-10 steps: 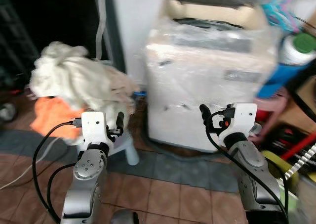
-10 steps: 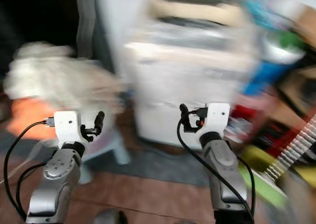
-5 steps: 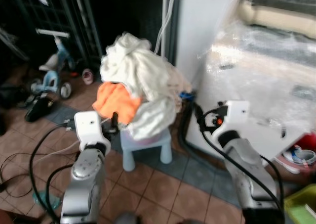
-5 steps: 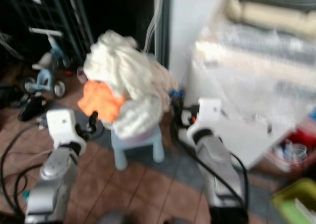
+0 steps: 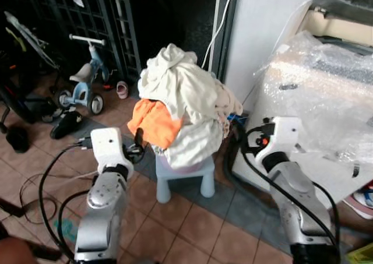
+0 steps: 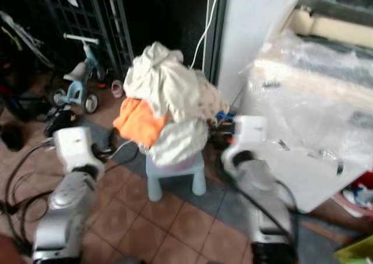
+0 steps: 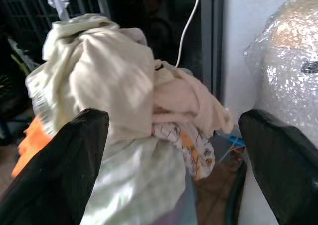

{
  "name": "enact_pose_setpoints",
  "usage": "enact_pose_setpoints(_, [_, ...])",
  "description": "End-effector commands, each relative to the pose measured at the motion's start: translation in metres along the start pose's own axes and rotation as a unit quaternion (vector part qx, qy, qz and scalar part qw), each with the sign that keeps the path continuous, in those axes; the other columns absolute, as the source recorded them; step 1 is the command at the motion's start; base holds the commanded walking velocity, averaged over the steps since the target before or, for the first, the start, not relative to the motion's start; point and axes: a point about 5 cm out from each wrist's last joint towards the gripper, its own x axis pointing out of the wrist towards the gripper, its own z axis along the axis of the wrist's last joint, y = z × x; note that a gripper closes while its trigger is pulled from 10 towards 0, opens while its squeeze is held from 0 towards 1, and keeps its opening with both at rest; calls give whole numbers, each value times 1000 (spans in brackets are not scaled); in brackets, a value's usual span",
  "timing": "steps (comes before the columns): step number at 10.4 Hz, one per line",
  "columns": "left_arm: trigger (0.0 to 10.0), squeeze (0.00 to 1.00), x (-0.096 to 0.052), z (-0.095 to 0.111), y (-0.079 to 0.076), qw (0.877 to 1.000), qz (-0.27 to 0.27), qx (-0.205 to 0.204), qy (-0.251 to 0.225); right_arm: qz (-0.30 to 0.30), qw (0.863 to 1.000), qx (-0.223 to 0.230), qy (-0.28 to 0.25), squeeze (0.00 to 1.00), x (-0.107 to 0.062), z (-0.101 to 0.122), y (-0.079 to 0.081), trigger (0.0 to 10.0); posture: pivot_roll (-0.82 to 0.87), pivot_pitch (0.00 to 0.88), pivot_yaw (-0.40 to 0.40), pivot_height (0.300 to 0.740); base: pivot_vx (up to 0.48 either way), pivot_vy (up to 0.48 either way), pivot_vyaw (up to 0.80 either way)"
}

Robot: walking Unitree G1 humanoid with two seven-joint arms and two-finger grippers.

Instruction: Clothes washing

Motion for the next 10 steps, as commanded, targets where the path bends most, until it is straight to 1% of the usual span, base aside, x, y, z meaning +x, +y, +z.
enact_pose_setpoints(1, [10000,0,1,-2,9,1000,14,3,3,18,1000,6,-6,0,3,2,10,10000,-62,0,14,740,472,0,0])
enact_pose_setpoints(2, [10000,0,2,-1,9,1000,16,1,3,23,1000,6,-4,0,1,1,12,10000,-65,0,17,740,469,0,0])
enact_pose_setpoints(3, [10000,0,2,-1,9,1000,16,0,5,20,999,-28,6,0,2,-1,16,10000,-66,0,15,740,469,0,0])
enact_pose_setpoints(4, [10000,0,2,-2,7,1000,16,0,7,24,1000,-19,-2,0,4,-1,20,10000,-68,0,13,740,465,0,0])
enact_pose_setpoints(5, [10000,0,2,-3,7,1000,17,1,7,30,999,-42,-9,0,6,3,22,10000,-67,0,11,740,458,0,0])
enact_pose_setpoints(6, [10000,0,3,-4,10,999,39,6,17,83,996,-20,-4,0,6,6,31,10000,-65,0,10,740,255,0,0])
enact_pose_setpoints(7, [10000,0,3,-5,12,998,51,12,19,144,989,-40,-18,0,6,10,41,10000,-59,0,12,740,0,0,0])
enact_pose_setpoints(8, [10000,0,2,-6,12,998,54,14,28,204,977,-57,-12,0,7,9,50,10000,-52,0,13,740,0,0,0])
enact_pose_setpoints(9, [10000,0,1,-7,14,998,53,15,30,249,966,-74,-3,0,9,7,56,10000,-49,0,12,740,0,0,0])
enact_pose_setpoints(10, [10000,0,1,-7,15,998,56,18,30,255,960,-113,4,0,16,3,55,10000,-36,0,6,740,0,0,0])
